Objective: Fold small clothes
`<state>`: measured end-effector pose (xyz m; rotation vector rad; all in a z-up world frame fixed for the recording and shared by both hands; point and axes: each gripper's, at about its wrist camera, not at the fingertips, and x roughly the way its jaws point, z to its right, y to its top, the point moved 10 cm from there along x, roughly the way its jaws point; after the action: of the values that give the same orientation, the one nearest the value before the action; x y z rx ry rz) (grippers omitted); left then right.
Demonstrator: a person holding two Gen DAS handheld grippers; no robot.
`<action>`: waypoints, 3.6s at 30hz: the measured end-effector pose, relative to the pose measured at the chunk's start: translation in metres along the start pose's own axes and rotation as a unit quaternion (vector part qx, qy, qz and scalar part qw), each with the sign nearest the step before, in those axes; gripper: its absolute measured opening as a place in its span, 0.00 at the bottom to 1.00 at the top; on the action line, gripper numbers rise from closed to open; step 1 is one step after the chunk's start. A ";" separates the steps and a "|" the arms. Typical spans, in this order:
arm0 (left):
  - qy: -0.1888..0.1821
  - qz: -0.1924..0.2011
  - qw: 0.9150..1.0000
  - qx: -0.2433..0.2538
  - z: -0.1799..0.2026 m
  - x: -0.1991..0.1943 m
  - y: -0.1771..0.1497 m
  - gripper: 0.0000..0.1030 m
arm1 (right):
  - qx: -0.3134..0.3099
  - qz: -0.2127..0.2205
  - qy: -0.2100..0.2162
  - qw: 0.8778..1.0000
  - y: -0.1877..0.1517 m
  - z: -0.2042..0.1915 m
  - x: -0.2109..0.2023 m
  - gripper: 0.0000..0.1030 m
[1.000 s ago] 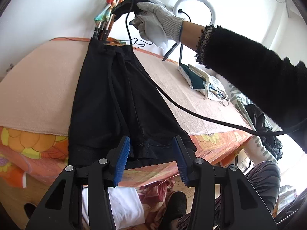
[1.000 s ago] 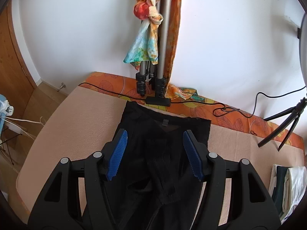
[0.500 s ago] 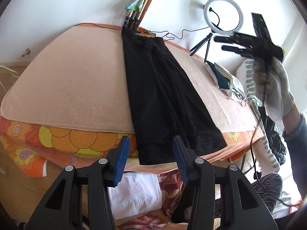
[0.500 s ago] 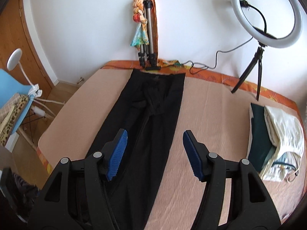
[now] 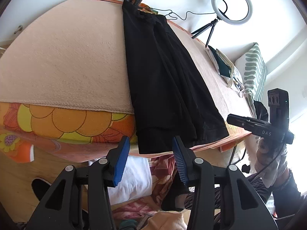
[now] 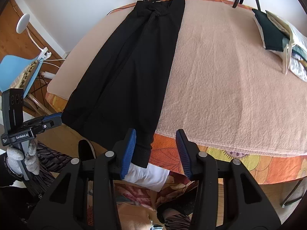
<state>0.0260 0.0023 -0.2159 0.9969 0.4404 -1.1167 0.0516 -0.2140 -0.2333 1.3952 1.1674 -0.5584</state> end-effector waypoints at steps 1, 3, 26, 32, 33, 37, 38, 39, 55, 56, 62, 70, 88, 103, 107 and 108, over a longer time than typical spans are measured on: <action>-0.005 -0.003 1.000 -0.003 0.001 0.001 0.000 0.41 | 0.002 -0.003 0.010 1.000 -0.003 -0.002 0.001 0.36; -0.012 -0.008 1.000 -0.007 0.003 0.003 -0.001 0.39 | -0.001 -0.005 0.018 1.000 -0.007 -0.005 0.001 0.32; -0.009 -0.020 0.999 0.022 0.011 -0.004 -0.004 0.33 | 0.046 0.016 0.061 0.997 -0.010 0.014 -0.015 0.51; -0.014 -0.013 1.000 0.024 0.013 0.001 0.000 0.34 | 0.026 0.051 0.029 0.998 0.038 0.018 -0.020 0.51; -0.016 -0.012 0.999 0.029 0.015 0.001 0.000 0.26 | 0.023 0.056 0.024 0.998 0.052 0.018 -0.018 0.51; -0.018 -0.010 0.999 0.048 0.023 0.006 -0.002 0.08 | 0.024 0.071 -0.003 0.997 0.096 0.030 0.007 0.50; -0.018 -0.008 0.998 0.052 0.024 0.005 -0.002 0.07 | 0.032 0.068 -0.005 0.997 0.104 0.034 0.017 0.50; -0.017 -0.007 0.998 0.055 0.024 0.005 -0.002 0.06 | 0.042 0.067 -0.006 0.997 0.110 0.039 0.025 0.49; -0.035 -0.007 0.998 0.057 0.020 -0.002 -0.007 0.04 | 0.039 0.058 -0.020 0.997 0.138 0.046 0.053 0.02; -0.038 -0.010 0.997 0.061 0.022 -0.003 -0.009 0.04 | 0.032 0.061 -0.035 0.997 0.137 0.047 0.048 0.02; -0.047 -0.007 0.997 0.059 0.025 -0.021 -0.005 0.21 | 0.062 0.047 0.017 0.997 0.102 0.044 0.012 0.14; -0.082 -0.019 0.996 -0.038 0.002 -0.008 0.010 0.35 | 0.058 0.000 0.046 0.997 0.023 0.034 -0.008 0.21; -0.073 -0.015 0.997 0.005 0.019 -0.007 0.000 0.00 | 0.032 -0.002 0.059 0.998 -0.010 0.013 -0.014 0.04; -0.033 -0.021 0.998 0.050 0.012 -0.025 0.009 0.29 | 0.036 -0.012 0.094 0.995 -0.005 0.005 -0.014 0.04; -0.044 -0.042 0.998 0.017 0.005 -0.009 0.012 0.31 | 0.044 -0.019 0.092 0.995 -0.006 0.010 -0.008 0.05; -0.045 -0.049 0.998 0.009 0.003 -0.002 0.011 0.31 | 0.044 -0.021 0.094 0.994 -0.007 0.010 -0.007 0.06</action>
<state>0.0340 0.0020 -0.2079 0.9446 0.4107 -1.2500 0.0460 -0.2263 -0.2326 1.5261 1.3391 -0.5219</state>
